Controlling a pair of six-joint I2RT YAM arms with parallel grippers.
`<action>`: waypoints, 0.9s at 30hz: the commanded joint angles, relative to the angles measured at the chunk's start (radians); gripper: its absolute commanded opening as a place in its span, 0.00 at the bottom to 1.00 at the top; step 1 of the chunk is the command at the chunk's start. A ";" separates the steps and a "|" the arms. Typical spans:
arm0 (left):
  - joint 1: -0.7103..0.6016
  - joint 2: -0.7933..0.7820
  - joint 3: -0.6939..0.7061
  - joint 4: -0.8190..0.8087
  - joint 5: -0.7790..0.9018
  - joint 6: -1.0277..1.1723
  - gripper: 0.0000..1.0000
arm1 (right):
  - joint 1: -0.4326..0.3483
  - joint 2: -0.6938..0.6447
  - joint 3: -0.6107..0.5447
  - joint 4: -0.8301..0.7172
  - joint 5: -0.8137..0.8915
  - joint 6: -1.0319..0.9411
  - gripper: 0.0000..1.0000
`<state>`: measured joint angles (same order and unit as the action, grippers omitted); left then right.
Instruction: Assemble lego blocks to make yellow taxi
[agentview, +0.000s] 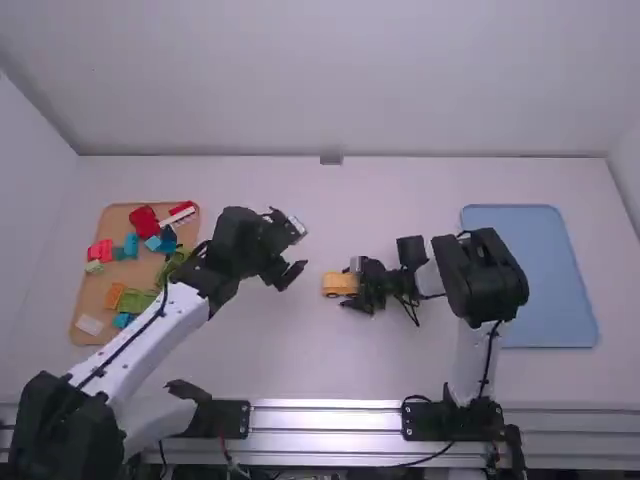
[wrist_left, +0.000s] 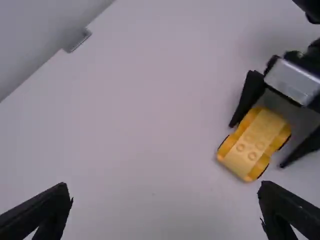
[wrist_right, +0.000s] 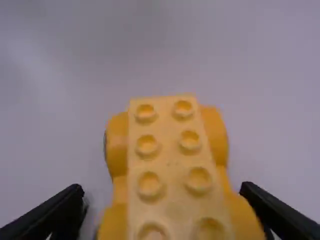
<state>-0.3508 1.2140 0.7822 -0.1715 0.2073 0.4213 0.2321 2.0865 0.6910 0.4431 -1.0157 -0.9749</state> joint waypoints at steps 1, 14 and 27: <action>-0.006 -0.012 0.010 -0.013 -0.015 -0.013 0.99 | 0.011 -0.093 -0.031 -0.006 0.103 0.032 0.89; 0.002 -0.124 0.042 -0.081 -0.413 -0.429 0.99 | -0.034 -0.710 -0.057 -0.462 0.410 0.062 0.99; -0.002 -0.251 0.249 -0.435 -0.594 -0.643 0.99 | -0.036 -0.893 0.070 -0.475 0.301 0.207 0.99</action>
<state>-0.3508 0.9894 0.9859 -0.5995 -0.3519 -0.1883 0.1978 1.1896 0.7025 -0.0303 -0.6525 -0.7937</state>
